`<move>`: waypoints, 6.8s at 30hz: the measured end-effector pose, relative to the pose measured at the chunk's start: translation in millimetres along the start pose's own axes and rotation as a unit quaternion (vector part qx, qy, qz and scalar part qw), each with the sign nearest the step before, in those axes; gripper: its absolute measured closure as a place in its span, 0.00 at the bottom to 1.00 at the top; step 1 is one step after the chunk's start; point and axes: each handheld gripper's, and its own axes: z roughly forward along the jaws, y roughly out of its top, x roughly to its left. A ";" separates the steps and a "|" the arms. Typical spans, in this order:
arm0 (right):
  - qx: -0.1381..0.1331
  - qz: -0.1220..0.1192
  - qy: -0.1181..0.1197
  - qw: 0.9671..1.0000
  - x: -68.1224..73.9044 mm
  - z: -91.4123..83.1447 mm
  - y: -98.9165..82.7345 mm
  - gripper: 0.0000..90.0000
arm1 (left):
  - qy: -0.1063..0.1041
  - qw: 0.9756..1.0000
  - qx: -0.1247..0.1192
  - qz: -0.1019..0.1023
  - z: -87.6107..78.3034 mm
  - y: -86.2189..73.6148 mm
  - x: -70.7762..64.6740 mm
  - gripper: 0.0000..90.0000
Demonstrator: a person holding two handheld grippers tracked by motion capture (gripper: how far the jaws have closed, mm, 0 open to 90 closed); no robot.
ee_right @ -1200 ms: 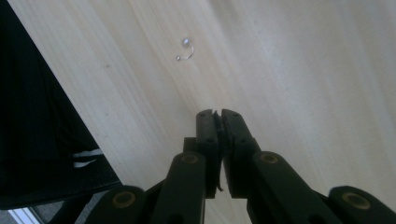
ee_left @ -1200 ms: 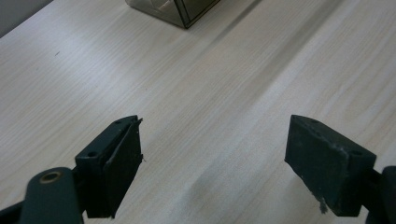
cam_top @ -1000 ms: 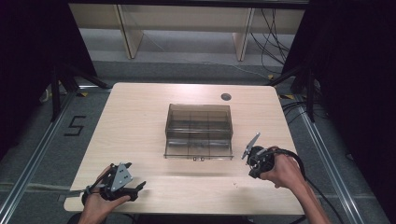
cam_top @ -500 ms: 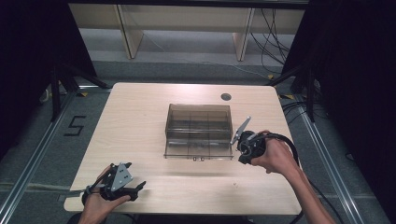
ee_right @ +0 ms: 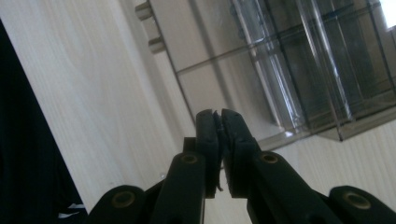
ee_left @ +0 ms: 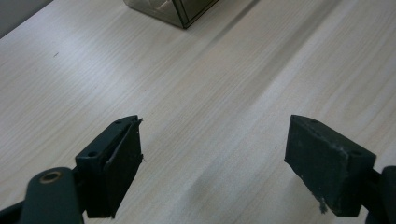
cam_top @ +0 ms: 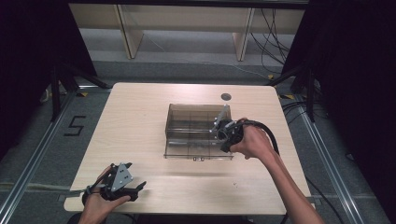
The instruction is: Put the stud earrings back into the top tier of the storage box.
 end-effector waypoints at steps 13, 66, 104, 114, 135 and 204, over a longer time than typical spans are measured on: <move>0.025 -0.015 0.004 1.000 -17.3 27.3 20.7 0.96 | 0.004 1.000 -0.001 0.002 0.9 0.0 -0.8 0.20; -0.039 0.004 -0.001 0.999 39.7 1.2 -85.3 0.79 | -0.002 1.000 0.021 0.021 1.1 1.9 0.4 0.20; 0.099 -0.014 0.026 0.995 29.1 100.4 -71.1 0.91 | 0.002 1.000 0.012 0.018 -2.3 1.3 1.2 0.21; 0.116 0.004 0.057 0.992 23.6 101.9 -70.1 0.94 | 0.000 1.000 0.001 0.009 -0.6 1.3 -0.1 0.21; 0.122 0.006 0.074 0.990 18.6 97.9 -68.2 0.96 | 0.002 1.000 -0.013 -0.004 0.4 1.0 -1.0 0.21; 0.061 0.020 -0.008 0.998 -30.3 23.0 21.8 0.84 | 0.001 1.000 -0.008 -0.003 -0.4 -0.5 -1.1 0.21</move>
